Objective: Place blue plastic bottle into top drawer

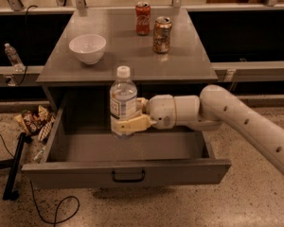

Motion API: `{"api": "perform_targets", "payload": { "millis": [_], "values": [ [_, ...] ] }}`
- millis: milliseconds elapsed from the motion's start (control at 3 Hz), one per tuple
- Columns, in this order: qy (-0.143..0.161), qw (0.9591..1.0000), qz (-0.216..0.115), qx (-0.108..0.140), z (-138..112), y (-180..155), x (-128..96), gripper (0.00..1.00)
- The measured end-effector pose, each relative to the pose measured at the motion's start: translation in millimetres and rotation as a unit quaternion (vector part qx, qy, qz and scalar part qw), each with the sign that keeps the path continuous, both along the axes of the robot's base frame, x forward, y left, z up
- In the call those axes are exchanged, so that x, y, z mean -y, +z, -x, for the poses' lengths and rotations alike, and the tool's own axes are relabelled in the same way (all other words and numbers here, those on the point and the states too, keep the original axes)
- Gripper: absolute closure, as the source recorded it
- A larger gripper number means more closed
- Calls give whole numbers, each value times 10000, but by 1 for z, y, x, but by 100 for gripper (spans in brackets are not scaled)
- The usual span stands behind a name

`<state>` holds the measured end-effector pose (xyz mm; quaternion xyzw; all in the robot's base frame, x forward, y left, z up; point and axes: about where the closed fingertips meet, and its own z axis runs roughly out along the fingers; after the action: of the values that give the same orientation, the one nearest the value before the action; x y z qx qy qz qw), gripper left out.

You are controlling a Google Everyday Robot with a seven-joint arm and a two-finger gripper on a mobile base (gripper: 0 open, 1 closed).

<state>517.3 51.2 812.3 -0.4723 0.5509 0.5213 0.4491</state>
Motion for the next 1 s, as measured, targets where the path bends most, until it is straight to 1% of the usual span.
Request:
{"api": "perform_targets", "payload": {
  "millis": [333, 667, 1000],
  "values": [
    [-123, 9999, 57, 99, -16, -48, -23, 100],
    [-119, 9997, 99, 184, -40, -97, -43, 100],
    [-91, 9994, 171, 273, -63, -135, -54, 77]
  ]
}}
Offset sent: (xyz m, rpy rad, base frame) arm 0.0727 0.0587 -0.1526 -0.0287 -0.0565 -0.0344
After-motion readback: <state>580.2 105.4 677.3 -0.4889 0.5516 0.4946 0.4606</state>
